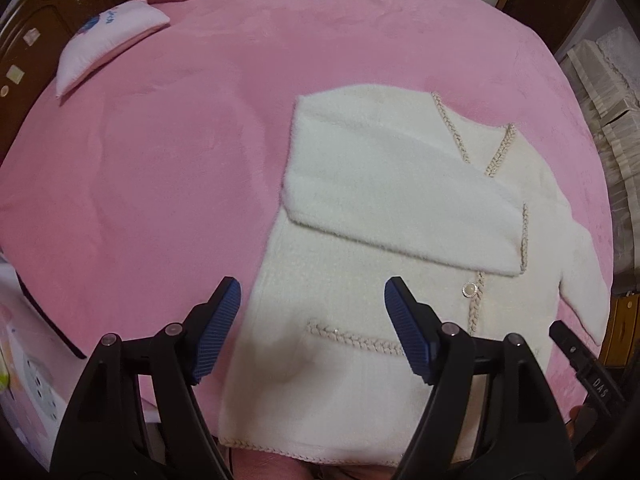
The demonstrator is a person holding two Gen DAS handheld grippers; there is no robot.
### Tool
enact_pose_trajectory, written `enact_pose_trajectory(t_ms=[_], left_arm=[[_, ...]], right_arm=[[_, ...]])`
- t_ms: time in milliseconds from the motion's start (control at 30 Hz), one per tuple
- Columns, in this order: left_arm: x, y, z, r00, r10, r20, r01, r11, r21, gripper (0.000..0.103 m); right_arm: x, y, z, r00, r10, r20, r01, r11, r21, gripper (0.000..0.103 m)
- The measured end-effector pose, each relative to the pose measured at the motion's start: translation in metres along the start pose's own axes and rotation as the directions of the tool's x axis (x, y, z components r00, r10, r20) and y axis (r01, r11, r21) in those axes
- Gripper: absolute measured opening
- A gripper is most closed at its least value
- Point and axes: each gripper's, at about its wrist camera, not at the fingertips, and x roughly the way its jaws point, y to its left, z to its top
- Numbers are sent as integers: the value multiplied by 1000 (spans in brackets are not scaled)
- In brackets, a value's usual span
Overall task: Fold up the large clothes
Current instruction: 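Open both tools and lift them away from the cardigan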
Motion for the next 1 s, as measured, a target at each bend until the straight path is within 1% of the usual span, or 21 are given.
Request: enact_pose_trajectory(t_ms=[33, 133, 233, 300, 367, 433, 567, 733, 833, 1000], left_arm=[[-4, 0, -4, 1000, -4, 11, 4, 1000, -11, 73], [-11, -4, -18, 999, -17, 33, 19, 999, -37, 73], [-14, -6, -31, 998, -22, 55, 23, 999, -27, 73], [-12, -9, -39, 999, -18, 49, 19, 1000, -17, 73], [-4, -9, -46, 1000, -22, 13, 23, 999, -25, 73], [2, -8, -52, 999, -50, -11, 49, 998, -40, 73], [13, -12, -61, 998, -66, -2, 66, 997, -42, 72], [22, -21, -72, 997, -72, -9, 72, 997, 29, 72], [23, -27, -79, 997, -79, -18, 81, 993, 85, 72], [19, -55, -93, 995, -89, -44, 96, 977, 191, 72]], right_arm=[[6, 4, 0, 1000, 3, 5, -3, 1000, 0, 82], [3, 5, -16, 999, 9, 32, -9, 1000, 6, 82], [-1, 6, -30, 999, -5, 48, 4, 1000, 21, 82], [-1, 6, -39, 999, 3, 54, -5, 999, 41, 82], [-3, 3, -48, 998, 13, 63, -17, 998, 68, 82], [-10, -1, -60, 997, 10, 70, -17, 995, 102, 82], [-15, -9, -73, 998, -21, 56, 14, 992, 123, 82], [-30, -25, -95, 996, -84, -4, 84, 987, 136, 82], [-40, -40, -112, 994, -113, -6, 112, 976, 184, 82], [-50, -79, -141, 996, -93, 4, 86, 942, 324, 82]])
